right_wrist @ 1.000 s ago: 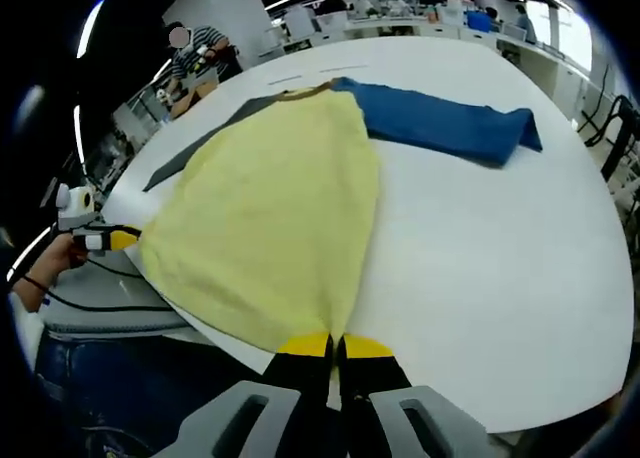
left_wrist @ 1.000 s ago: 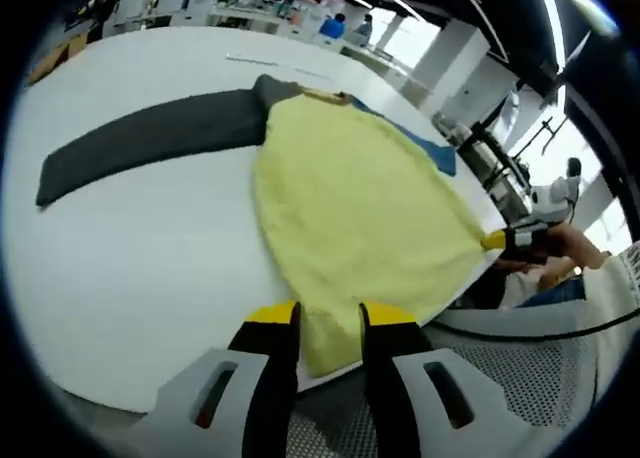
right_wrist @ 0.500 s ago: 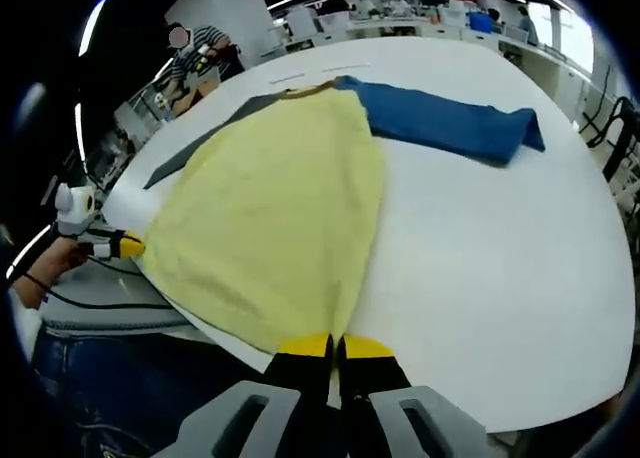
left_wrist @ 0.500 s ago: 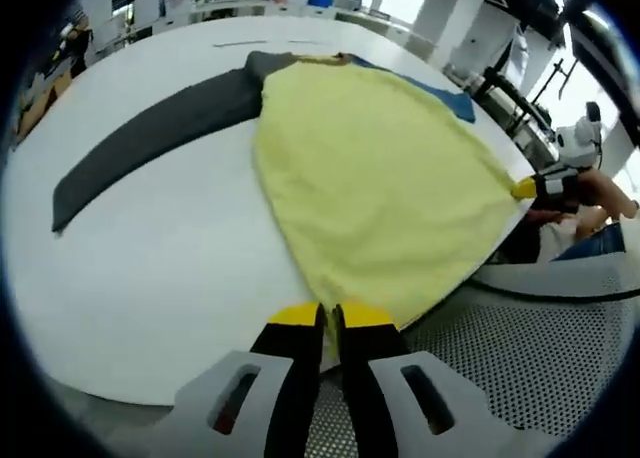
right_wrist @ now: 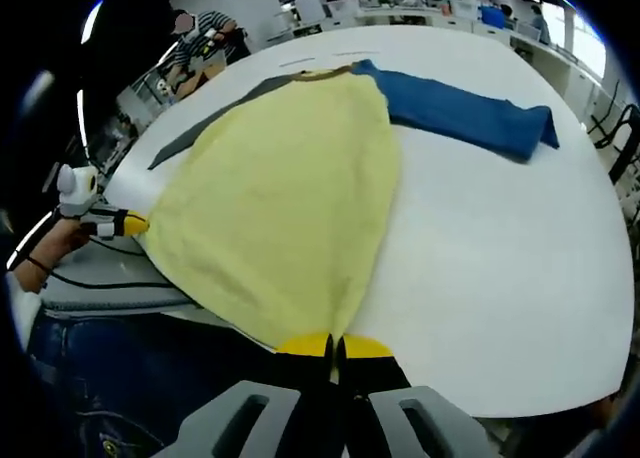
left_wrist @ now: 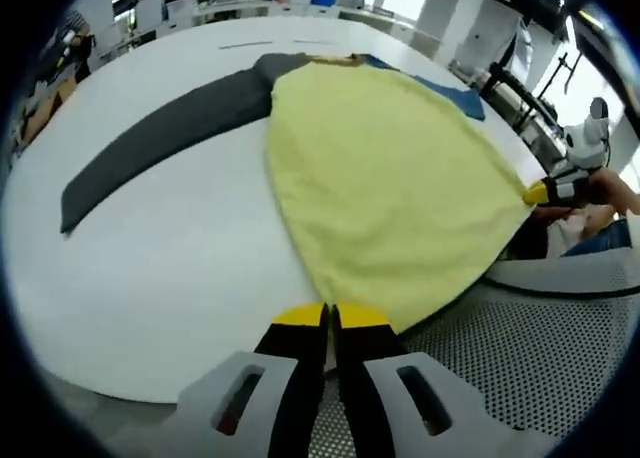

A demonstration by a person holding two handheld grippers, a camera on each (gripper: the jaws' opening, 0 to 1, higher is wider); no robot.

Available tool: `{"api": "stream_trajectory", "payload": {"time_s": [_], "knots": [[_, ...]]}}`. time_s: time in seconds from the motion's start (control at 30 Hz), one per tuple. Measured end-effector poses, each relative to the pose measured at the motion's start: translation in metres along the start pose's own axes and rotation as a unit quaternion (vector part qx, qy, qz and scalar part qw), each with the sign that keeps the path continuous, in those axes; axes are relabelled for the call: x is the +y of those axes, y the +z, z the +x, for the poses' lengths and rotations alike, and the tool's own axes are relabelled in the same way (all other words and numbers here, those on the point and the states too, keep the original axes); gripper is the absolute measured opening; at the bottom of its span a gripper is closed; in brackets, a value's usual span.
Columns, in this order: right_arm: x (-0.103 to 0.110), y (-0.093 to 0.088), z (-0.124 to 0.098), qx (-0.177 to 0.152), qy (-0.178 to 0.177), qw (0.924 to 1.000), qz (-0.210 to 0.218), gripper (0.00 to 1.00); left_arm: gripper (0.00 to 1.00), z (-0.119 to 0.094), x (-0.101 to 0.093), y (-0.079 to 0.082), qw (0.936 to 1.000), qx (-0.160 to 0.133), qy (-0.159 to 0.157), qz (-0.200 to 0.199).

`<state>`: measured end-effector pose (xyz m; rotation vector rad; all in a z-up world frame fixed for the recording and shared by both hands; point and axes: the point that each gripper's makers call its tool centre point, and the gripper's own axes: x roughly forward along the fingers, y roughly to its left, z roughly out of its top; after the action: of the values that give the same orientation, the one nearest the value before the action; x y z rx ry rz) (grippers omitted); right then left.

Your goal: Fold the garment on the visible template until the final outline fits inside the template.

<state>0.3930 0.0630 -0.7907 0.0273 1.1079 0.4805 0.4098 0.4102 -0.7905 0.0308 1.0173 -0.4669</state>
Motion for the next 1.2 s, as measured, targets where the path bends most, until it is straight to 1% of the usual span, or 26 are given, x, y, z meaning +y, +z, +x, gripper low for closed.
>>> {"api": "stream_trajectory", "payload": {"time_s": [0.1,0.17,0.23,0.3,0.37,0.43,0.47,0.53,0.57,0.6,0.67,0.73,0.8,0.83,0.93,1.07,1.2], "knots": [[0.001,0.002,-0.002,-0.006,0.006,0.9999,-0.006,0.0,0.02,-0.003,0.001,0.006,0.9998,-0.016,0.002,-0.007],[0.001,0.004,-0.003,-0.011,0.008,0.9999,-0.009,0.0,0.07,-0.005,0.002,0.012,0.9993,-0.034,0.002,-0.011],[0.0,0.008,-0.005,-0.02,0.009,0.9997,-0.014,0.06,0.12,-0.008,0.0,0.02,0.9984,-0.054,-0.001,-0.014],[-0.001,0.014,-0.007,-0.034,0.01,0.9992,-0.016,0.15,0.17,-0.011,-0.001,0.027,0.9973,-0.072,-0.004,-0.011],[-0.002,0.02,-0.01,-0.05,0.011,0.9986,-0.013,0.21,0.23,-0.012,-0.002,0.032,0.9965,-0.084,-0.004,-0.005],[-0.004,0.029,-0.013,-0.072,0.013,0.9973,-0.007,0.25,0.31,-0.013,-0.001,0.038,0.9949,-0.101,-0.003,0.006],[-0.004,0.035,-0.015,-0.088,0.017,0.996,-0.001,0.29,0.34,-0.013,-0.001,0.04,0.9942,-0.107,-0.003,0.006],[-0.005,0.044,-0.018,-0.109,0.021,0.9937,0.01,0.36,0.41,-0.014,0.0,0.046,0.9919,-0.127,-0.004,0.01],[-0.006,0.048,-0.02,-0.12,0.021,0.9925,0.012,0.4,0.44,-0.014,0.001,0.048,0.9913,-0.131,-0.004,0.009],[-0.008,0.053,-0.022,-0.13,0.02,0.9913,0.013,0.44,0.46,-0.016,0.0,0.052,0.9896,-0.143,-0.006,0.008],[-0.011,0.058,-0.024,-0.139,0.02,0.9899,0.014,0.5,0.52,-0.018,-0.001,0.057,0.9877,-0.156,-0.009,0.005],[-0.014,0.064,-0.026,-0.151,0.018,0.9883,0.013,0.56,0.58,-0.019,-0.003,0.06,0.9868,-0.162,-0.012,0.006],[-0.021,0.072,-0.03,-0.167,0.011,0.9858,0.018,0.63,0.63,-0.02,-0.004,0.062,0.9857,-0.168,-0.015,0.006],[-0.025,0.077,-0.032,-0.175,0.009,0.9843,0.02,0.64,0.64,-0.021,-0.005,0.064,0.9849,-0.172,-0.017,0.008],[-0.037,0.086,-0.036,-0.187,0.004,0.982,0.027,0.66,0.71,-0.022,-0.008,0.069,0.983,-0.182,-0.021,0.014],[-0.054,0.098,-0.04,-0.204,-0.017,0.9782,0.032,0.75,0.79,-0.024,-0.011,0.075,0.9806,-0.193,-0.027,0.02],[-0.074,0.106,-0.039,-0.215,-0.034,0.9755,0.031,0.79,0.86,-0.023,-0.015,0.077,0.9801,-0.193,-0.037,0.027]]}}
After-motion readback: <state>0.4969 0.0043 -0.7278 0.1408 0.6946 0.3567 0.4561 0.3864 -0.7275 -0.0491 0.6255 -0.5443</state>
